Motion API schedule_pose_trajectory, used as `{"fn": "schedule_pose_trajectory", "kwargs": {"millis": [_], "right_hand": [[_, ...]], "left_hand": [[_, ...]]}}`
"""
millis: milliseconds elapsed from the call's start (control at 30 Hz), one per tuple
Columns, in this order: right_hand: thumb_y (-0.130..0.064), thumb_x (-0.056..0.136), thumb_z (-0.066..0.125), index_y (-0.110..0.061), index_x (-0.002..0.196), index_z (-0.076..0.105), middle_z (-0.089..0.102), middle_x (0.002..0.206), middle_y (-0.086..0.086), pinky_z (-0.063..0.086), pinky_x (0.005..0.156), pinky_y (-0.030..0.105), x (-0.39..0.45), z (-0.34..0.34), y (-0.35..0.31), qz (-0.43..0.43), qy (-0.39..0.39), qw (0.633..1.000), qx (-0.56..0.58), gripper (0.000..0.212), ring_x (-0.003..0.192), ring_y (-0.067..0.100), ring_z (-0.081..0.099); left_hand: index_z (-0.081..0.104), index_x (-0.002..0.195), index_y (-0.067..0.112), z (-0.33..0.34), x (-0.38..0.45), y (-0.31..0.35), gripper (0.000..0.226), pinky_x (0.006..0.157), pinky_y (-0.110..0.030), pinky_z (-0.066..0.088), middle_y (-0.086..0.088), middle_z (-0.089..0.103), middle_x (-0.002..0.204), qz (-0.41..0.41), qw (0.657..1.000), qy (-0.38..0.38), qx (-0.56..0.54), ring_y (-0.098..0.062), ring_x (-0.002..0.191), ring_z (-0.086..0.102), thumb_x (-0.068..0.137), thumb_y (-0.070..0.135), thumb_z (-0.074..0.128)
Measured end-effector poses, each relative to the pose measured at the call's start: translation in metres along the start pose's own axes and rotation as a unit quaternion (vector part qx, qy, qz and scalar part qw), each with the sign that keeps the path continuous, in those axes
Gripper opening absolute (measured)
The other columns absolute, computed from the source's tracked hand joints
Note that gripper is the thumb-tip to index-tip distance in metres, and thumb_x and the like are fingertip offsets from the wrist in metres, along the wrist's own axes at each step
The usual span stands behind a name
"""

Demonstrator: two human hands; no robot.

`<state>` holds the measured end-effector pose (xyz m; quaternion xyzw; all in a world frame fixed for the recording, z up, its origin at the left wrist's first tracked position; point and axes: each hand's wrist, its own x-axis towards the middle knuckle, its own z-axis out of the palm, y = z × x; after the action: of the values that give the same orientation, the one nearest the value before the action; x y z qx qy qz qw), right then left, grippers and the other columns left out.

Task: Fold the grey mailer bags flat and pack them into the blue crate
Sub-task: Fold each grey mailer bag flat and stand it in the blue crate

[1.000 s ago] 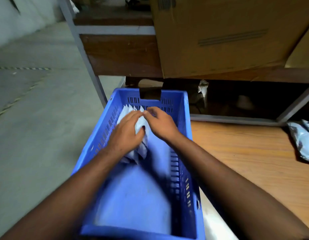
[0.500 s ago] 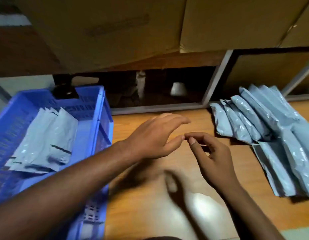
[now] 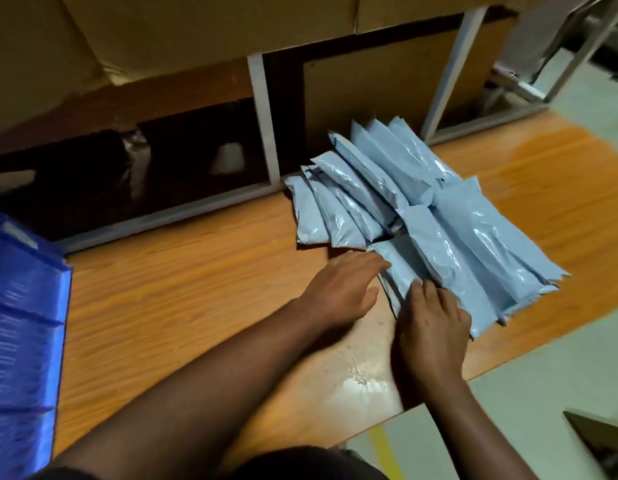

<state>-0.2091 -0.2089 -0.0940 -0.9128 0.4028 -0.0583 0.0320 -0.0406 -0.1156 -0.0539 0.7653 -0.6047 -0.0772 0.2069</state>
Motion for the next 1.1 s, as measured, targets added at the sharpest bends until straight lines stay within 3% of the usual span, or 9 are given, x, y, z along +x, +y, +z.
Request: {"fn": "schedule_pose_trajectory", "kwargs": {"millis": [133,300,400,567,667,767,900,1000,1100], "right_hand": [[-0.010,0.077,0.072,-0.016,0.126,0.062,0.066,0.126,0.002,0.034,0.087,0.043,0.000,-0.008,0.011,0.009,0.063,0.995,0.071,0.051,0.115,0.030,0.054],[0.001,0.078,0.069,-0.015,0.130,0.068,0.069,0.126,0.005,0.036,0.100,0.042,-0.013,-0.026,0.000,-0.106,0.163,0.959,0.206,0.054,0.117,0.033,0.061],[-0.003,0.083,0.046,-0.011,0.138,0.063,0.061,0.143,0.004,0.044,0.110,0.045,-0.019,-0.019,-0.031,-0.245,0.099,0.916,0.301,0.058,0.128,0.031,0.057],[0.006,0.080,0.060,-0.016,0.149,0.054,0.048,0.157,0.002,0.038,0.116,0.043,-0.018,0.005,-0.110,-0.364,0.003,0.876,0.315,0.073,0.144,0.023,0.046],[0.007,0.079,0.062,-0.015,0.150,0.052,0.048,0.158,0.004,0.039,0.117,0.044,-0.002,0.028,-0.157,-0.412,-0.065,0.863,0.285,0.075,0.145,0.023,0.045],[0.001,0.084,0.065,-0.018,0.146,0.056,0.048,0.157,0.007,0.039,0.115,0.051,0.011,0.045,-0.189,-0.462,-0.111,0.854,0.214,0.066,0.146,0.030,0.043],[-0.030,0.088,0.053,-0.030,0.158,0.038,0.023,0.170,-0.004,0.006,0.126,0.059,0.008,0.030,-0.192,-0.421,-0.231,0.860,0.171,0.072,0.159,0.018,0.009],[-0.045,0.091,0.046,-0.028,0.155,0.044,0.035,0.165,-0.007,0.010,0.128,0.048,0.007,0.008,-0.210,-0.396,-0.186,0.861,0.258,0.066,0.156,0.017,0.022],[-0.046,0.103,0.032,-0.023,0.156,0.042,0.037,0.165,0.000,0.023,0.125,0.046,0.014,0.019,-0.250,-0.410,-0.106,0.887,0.184,0.059,0.155,0.023,0.026]], "left_hand": [[0.049,0.146,0.021,-0.005,-0.006,-0.003,0.053,0.116,-0.032,0.027,-0.001,0.049,0.151,0.008,1.000,0.005,0.020,-0.018,0.138,0.041,0.096,0.022,0.063],[0.022,0.162,0.023,-0.031,-0.031,-0.015,0.090,0.128,-0.045,0.012,0.001,0.014,0.171,0.041,0.993,0.053,0.092,-0.016,0.158,0.004,0.089,0.025,0.075],[0.036,0.157,0.024,-0.047,-0.070,-0.035,0.084,0.128,-0.050,0.006,0.001,0.027,0.168,0.009,0.991,0.067,0.116,-0.019,0.158,0.012,0.084,0.025,0.076],[0.070,0.129,0.024,-0.055,-0.165,-0.081,0.045,0.123,-0.046,0.024,0.003,0.064,0.139,-0.163,0.971,0.166,0.059,-0.021,0.140,0.050,0.084,0.018,0.072],[0.070,0.129,0.023,-0.043,-0.212,-0.102,0.055,0.121,-0.050,0.027,0.001,0.064,0.140,-0.286,0.941,0.162,0.085,-0.024,0.140,0.051,0.078,0.006,0.081],[0.062,0.140,0.027,-0.030,-0.244,-0.114,0.058,0.123,-0.044,0.021,-0.003,0.054,0.151,-0.357,0.925,0.108,0.068,-0.024,0.147,0.040,0.084,0.021,0.078],[0.038,0.156,0.032,-0.021,-0.262,-0.101,0.067,0.128,-0.039,0.007,0.007,0.012,0.170,-0.390,0.917,0.084,-0.031,-0.015,0.158,0.007,0.097,0.057,0.057],[0.044,0.153,0.025,-0.027,-0.252,-0.094,0.056,0.127,-0.037,0.015,0.006,0.019,0.169,-0.400,0.893,0.195,-0.062,-0.012,0.156,0.013,0.103,0.051,0.042],[0.034,0.158,0.020,-0.027,-0.229,-0.109,0.064,0.128,-0.037,0.009,0.003,0.019,0.170,-0.413,0.891,0.188,-0.030,-0.012,0.157,0.010,0.104,0.049,0.017]]}}
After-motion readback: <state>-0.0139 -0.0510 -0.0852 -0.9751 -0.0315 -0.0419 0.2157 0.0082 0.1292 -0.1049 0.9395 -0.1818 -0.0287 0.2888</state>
